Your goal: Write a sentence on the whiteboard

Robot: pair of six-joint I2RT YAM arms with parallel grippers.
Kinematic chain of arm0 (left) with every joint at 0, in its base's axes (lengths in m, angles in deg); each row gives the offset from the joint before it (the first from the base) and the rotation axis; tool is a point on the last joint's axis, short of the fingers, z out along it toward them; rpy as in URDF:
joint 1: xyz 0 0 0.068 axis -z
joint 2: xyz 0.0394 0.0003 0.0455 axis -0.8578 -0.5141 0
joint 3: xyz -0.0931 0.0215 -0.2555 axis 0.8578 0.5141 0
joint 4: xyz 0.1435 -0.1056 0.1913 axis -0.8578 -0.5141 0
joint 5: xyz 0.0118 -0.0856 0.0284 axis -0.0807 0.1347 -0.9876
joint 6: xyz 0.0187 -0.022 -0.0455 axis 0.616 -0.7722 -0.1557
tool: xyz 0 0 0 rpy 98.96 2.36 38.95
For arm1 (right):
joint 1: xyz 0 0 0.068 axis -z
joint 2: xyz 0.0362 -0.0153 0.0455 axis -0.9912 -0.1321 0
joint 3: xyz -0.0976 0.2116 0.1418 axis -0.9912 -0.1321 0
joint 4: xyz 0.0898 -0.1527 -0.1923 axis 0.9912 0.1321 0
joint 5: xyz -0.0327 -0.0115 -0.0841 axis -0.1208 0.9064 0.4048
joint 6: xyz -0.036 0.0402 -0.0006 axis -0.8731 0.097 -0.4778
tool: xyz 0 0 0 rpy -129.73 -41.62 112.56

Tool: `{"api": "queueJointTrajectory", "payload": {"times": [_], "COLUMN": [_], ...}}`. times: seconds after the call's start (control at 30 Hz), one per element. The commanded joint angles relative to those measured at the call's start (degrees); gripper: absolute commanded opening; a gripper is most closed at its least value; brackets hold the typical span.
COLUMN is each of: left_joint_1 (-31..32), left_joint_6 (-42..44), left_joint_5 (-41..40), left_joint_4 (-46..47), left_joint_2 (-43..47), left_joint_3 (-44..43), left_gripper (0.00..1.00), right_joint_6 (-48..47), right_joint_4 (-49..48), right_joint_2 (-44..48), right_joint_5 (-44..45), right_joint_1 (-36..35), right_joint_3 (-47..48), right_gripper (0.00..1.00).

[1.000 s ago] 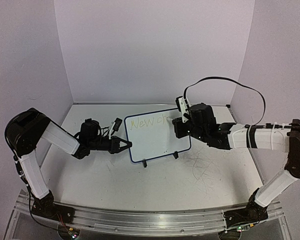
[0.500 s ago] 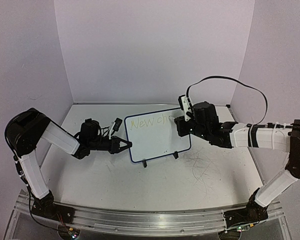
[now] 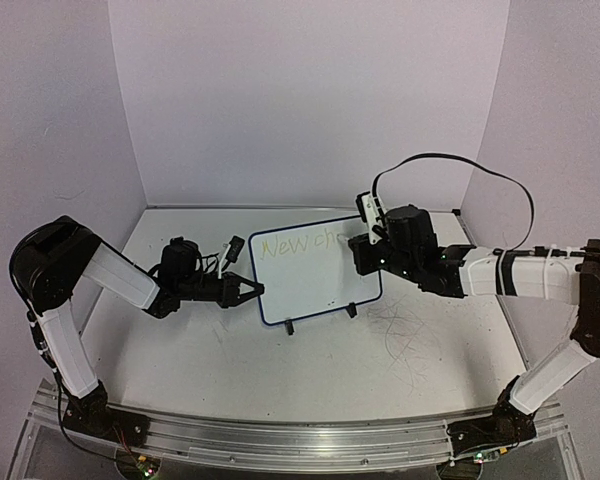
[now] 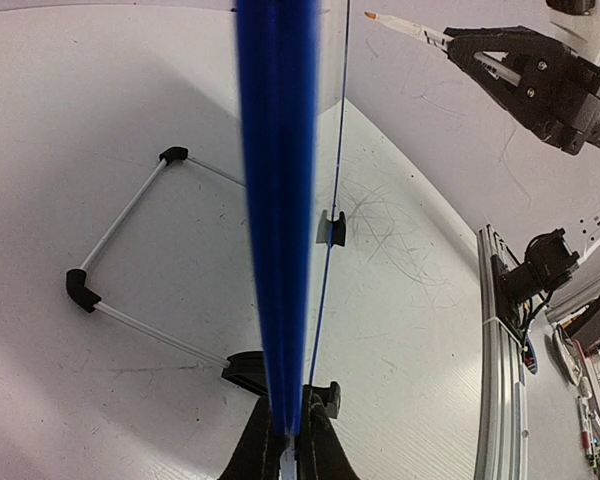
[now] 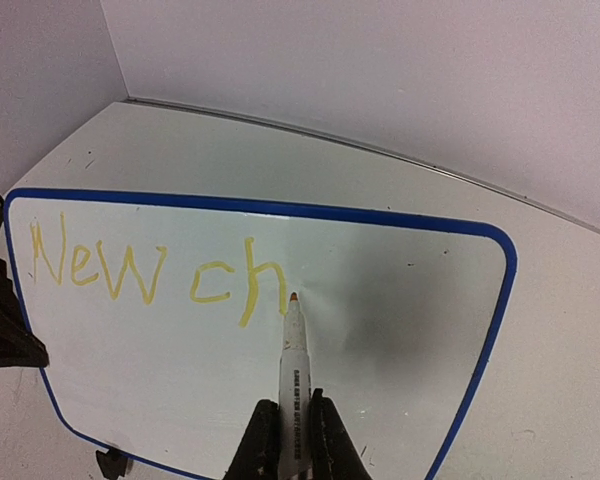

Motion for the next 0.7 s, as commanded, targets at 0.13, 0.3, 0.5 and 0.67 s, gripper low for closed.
{"api": "queueJointTrajectory", "payload": {"times": [0.13, 0.3, 0.5, 0.67], "left_joint_1": [0.12, 0.12, 0.12, 0.11], "left_joint_6": [1.65, 1.67, 1.74, 1.85], "left_joint_5": [-3.55, -3.46, -3.35, -3.31], "left_joint_4": [-2.82, -2.88, -2.93, -2.98], "left_joint_2": [0.56, 0.52, 0.52, 0.43], "left_joint_3": [-1.82, -1.89, -1.96, -2.05], "left_gripper": [0.0, 0.0, 0.0, 0.0], "right_joint_6": [1.32, 1.77, 1.73, 1.56], "right_joint_4": [-2.26, -2.26, -2.26, -2.26], "right_joint_2": [-0.5, -1.18, -2.07, -2.86], "right_joint_5": [1.34, 2.5, 3.03, 3.39], "right_joint_1": [0.89, 1.19, 1.39, 1.38], "right_joint_3": [0.38, 0.88, 1.87, 2.59], "right_gripper": [0.0, 0.0, 0.0, 0.0]}}
